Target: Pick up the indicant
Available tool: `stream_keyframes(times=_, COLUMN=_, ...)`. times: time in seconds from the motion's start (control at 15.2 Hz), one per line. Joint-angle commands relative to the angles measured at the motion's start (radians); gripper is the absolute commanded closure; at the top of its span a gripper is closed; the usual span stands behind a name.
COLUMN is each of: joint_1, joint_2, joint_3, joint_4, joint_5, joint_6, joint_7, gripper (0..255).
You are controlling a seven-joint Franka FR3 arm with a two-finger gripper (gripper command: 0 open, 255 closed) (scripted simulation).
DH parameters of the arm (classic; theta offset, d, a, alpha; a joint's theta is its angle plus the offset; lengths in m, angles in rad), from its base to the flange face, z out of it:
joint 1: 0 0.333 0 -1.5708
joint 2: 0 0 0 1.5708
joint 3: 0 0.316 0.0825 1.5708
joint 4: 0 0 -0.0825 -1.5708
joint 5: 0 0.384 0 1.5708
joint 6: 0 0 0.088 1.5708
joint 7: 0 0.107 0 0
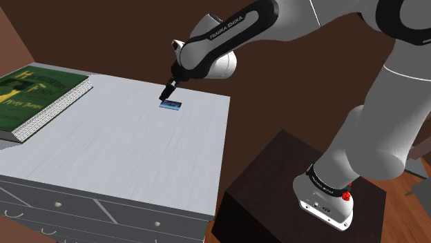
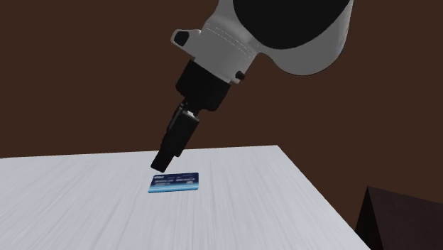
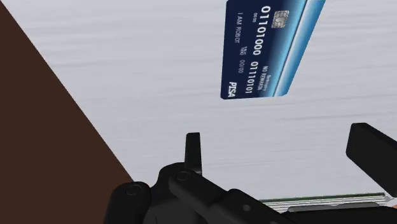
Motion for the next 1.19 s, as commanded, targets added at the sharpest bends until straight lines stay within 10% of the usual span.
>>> stream_keyframes(times=0.0, joint_1=-0.006, joint_2=0.039, joint_3=0.019, joint_4=0.027, joint_5=0.03, joint_6=0.027, joint_7=-0.04, gripper=0)
stream_keyframes(times=0.53, joint_1=-0.037, joint_2=0.105, joint_3=0.065, joint_4=0.022, joint_5=0.098, joint_6=0.099, joint_7=-0.116, gripper=0)
stream_keyframes(times=0.59, joint_1=-0.039, joint_2=0.111, joint_3=0.068, joint_4=0.025, joint_5=0.101, joint_6=0.102, joint_7=-0.121, gripper=255)
stream_keyframes(times=1.12, joint_1=-0.037, joint_2=0.112, joint_3=0.067, joint_4=0.025, joint_5=0.1, joint_6=0.104, joint_7=-0.119, gripper=255)
